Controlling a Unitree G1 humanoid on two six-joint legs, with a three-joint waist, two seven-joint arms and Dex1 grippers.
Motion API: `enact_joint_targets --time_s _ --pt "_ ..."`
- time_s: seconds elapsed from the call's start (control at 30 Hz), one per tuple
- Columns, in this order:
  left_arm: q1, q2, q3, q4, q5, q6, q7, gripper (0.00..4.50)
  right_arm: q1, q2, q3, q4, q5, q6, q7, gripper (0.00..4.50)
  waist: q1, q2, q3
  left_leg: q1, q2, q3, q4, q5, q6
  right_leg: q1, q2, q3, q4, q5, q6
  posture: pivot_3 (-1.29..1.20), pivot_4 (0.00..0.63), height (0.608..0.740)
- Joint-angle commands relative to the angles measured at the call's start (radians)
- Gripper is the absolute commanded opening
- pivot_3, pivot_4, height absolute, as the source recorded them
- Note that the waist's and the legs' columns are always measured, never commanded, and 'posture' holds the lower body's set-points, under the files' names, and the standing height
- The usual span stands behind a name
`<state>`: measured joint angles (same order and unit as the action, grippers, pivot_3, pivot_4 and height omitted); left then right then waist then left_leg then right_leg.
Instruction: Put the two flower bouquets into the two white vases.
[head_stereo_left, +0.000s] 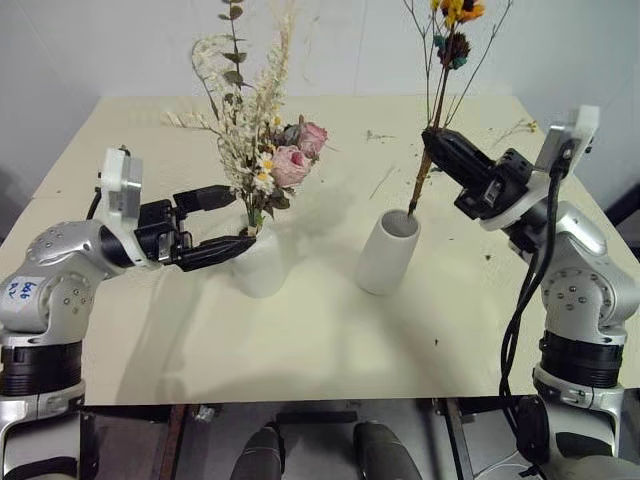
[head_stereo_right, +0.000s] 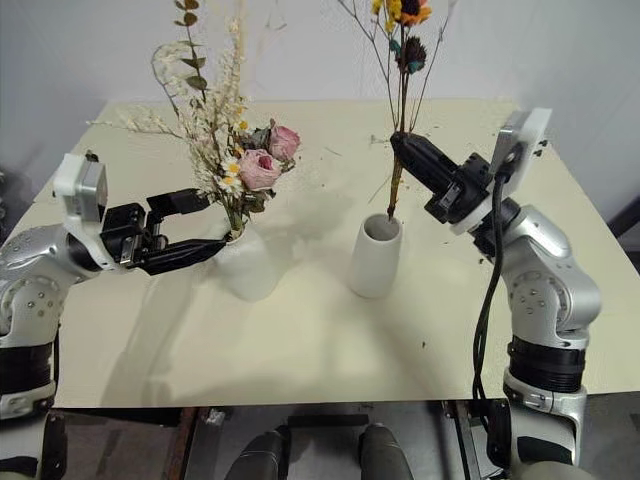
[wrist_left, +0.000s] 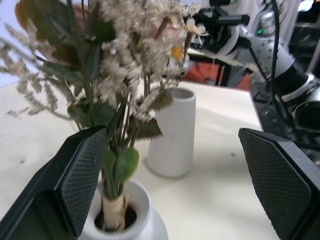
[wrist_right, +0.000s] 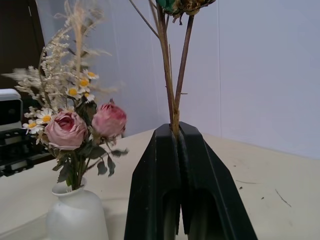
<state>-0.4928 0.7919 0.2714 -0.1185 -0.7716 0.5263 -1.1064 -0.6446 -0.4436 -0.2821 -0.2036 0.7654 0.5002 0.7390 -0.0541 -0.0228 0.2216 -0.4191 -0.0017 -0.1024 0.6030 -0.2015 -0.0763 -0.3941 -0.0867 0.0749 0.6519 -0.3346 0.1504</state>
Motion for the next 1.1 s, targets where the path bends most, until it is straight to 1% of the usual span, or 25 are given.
enact_joint_targets --time_s 0.03,0.27,0.47,0.57,0.6,0.77,0.93,0.97,1.1 --pt "0.037 0.038 0.056 -0.098 -0.023 0.016 0.021 4.5 0.003 0.011 0.003 -0.008 -0.001 -0.049 0.008 0.05 0.001 0.0 0.0 0.0 0.001 0.0 0.0 0.0 0.0 0.0 0.001 0.0 0.0 0.0 0.0 0.0 0.15 0.74" --pt "0.082 0.073 0.103 -0.206 -0.086 0.089 0.07 4.5 0.025 0.039 0.025 0.023 -0.024 -0.1 0.009 0.05 0.001 0.0 0.0 0.0 0.001 0.0 0.0 0.0 0.0 0.0 0.001 0.001 0.0 0.0 0.0 0.0 0.15 0.74" --pt "0.117 0.074 0.119 -0.251 -0.108 0.11 0.102 4.5 0.04 0.059 0.039 0.041 -0.023 -0.118 0.009 0.05 0.0 0.0 0.0 0.001 0.001 0.0 -0.001 0.0 0.0 0.0 0.002 0.001 0.0 0.0 -0.001 0.0 0.15 0.74" --pt "0.11 0.07 0.115 -0.251 -0.106 0.104 0.112 4.5 0.053 0.058 0.039 0.047 -0.026 -0.123 0.014 0.64 0.001 0.0 0.0 0.001 0.001 0.0 -0.001 0.0 0.0 0.0 0.002 0.001 0.0 0.0 -0.001 0.0 0.15 0.74" --pt "0.107 0.069 0.112 -0.247 -0.104 0.101 0.113 4.5 0.058 0.056 0.041 0.047 -0.033 -0.13 0.019 0.92 0.001 0.0 0.0 0.001 0.001 0.0 -0.001 0.0 0.0 0.0 0.002 0.001 0.0 0.0 -0.001 0.0 0.15 0.74" --pt "0.095 0.066 0.104 -0.23 -0.091 0.086 0.11 4.5 0.075 0.038 0.033 0.026 -0.035 -0.134 0.032 2.65 0.001 0.0 0.0 0.001 0.001 0.0 -0.001 0.0 0.0 0.0 0.002 0.001 -0.001 0.0 -0.001 0.0 0.15 0.74" --pt "0.089 0.063 0.099 -0.194 -0.07 0.056 0.101 4.5 0.092 -0.027 -0.002 0.01 -0.038 -0.132 0.045 4.31 0.002 0.0 0.0 0.001 0.001 0.0 -0.002 0.0 0.0 0.0 0.002 0.001 -0.002 0.0 -0.001 0.0 0.15 0.74" --pt "0.092 0.067 0.102 -0.179 -0.061 0.045 0.094 4.5 0.102 -0.059 -0.017 0.003 -0.035 -0.125 0.055 4.45 0.003 0.0 0.0 0.001 0.001 0.0 -0.003 0.0 0.0 0.0 0.002 0.001 -0.002 0.0 -0.001 0.0 0.15 0.74" --pt "0.114 0.082 0.123 -0.107 -0.02 -0.01 0.057 4.5 0.156 -0.21 -0.089 0.009 -0.018 -0.108 0.138 4.45 0.01 0.0 0.0 0.001 0.001 0.0 -0.005 0.0 0.0 0.0 0.002 0.001 -0.005 0.0 -0.001 0.0 0.15 0.74"
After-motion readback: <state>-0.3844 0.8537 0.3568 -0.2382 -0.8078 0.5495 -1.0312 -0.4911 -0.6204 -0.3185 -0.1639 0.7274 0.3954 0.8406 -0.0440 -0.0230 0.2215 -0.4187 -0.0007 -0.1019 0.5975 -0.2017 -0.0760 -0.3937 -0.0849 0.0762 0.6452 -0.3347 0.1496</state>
